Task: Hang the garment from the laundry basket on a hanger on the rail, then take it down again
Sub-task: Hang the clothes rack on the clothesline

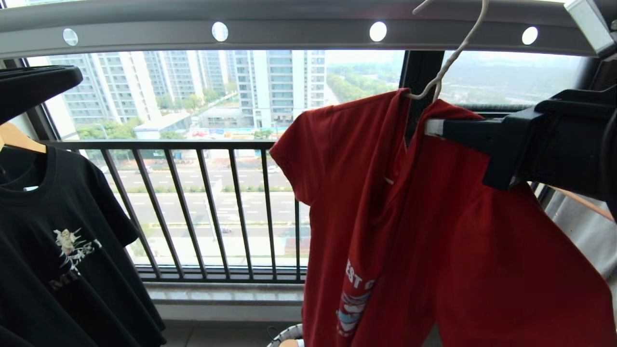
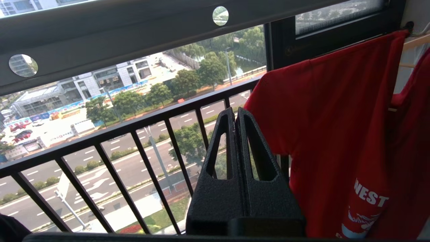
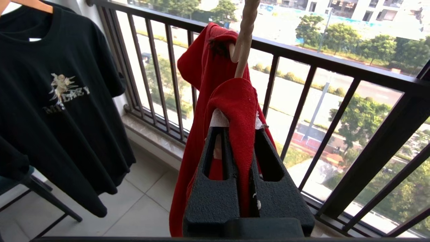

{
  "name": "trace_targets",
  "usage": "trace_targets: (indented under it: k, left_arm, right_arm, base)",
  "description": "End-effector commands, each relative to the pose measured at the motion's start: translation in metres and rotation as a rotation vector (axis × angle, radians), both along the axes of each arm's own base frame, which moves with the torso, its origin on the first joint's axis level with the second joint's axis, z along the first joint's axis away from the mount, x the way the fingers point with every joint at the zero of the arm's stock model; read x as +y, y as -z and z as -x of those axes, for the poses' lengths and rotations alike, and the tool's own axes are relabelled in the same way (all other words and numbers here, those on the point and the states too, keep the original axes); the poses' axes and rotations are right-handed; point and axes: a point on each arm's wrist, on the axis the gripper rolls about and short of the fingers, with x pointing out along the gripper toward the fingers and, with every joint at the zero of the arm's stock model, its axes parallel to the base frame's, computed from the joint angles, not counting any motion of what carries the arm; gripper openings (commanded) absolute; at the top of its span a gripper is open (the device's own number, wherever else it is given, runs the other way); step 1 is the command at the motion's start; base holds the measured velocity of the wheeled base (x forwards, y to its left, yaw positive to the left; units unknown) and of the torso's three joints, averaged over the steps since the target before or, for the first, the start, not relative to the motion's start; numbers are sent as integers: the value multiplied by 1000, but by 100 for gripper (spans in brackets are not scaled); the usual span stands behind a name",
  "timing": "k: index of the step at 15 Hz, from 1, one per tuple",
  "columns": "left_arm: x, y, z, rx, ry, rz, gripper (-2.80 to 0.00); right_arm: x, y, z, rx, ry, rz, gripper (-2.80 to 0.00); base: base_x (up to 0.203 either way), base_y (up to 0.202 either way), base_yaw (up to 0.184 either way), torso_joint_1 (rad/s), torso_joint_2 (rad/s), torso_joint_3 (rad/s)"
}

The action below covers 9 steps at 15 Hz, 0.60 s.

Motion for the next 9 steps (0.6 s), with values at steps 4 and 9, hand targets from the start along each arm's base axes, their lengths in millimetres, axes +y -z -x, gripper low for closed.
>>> trace_targets:
  k: [4, 9]
  left_arm:
    - [1, -1, 2, -7, 1, 3, -280]
    - [2, -1, 5, -14, 1, 6, -280]
  right_arm:
    - [26, 12, -27, 48, 28, 43, -280]
    - [36, 6, -39, 13, 30, 56, -280]
  base:
    - [0, 0, 0, 0, 0, 0]
    - [0, 0, 0, 0, 0, 0]
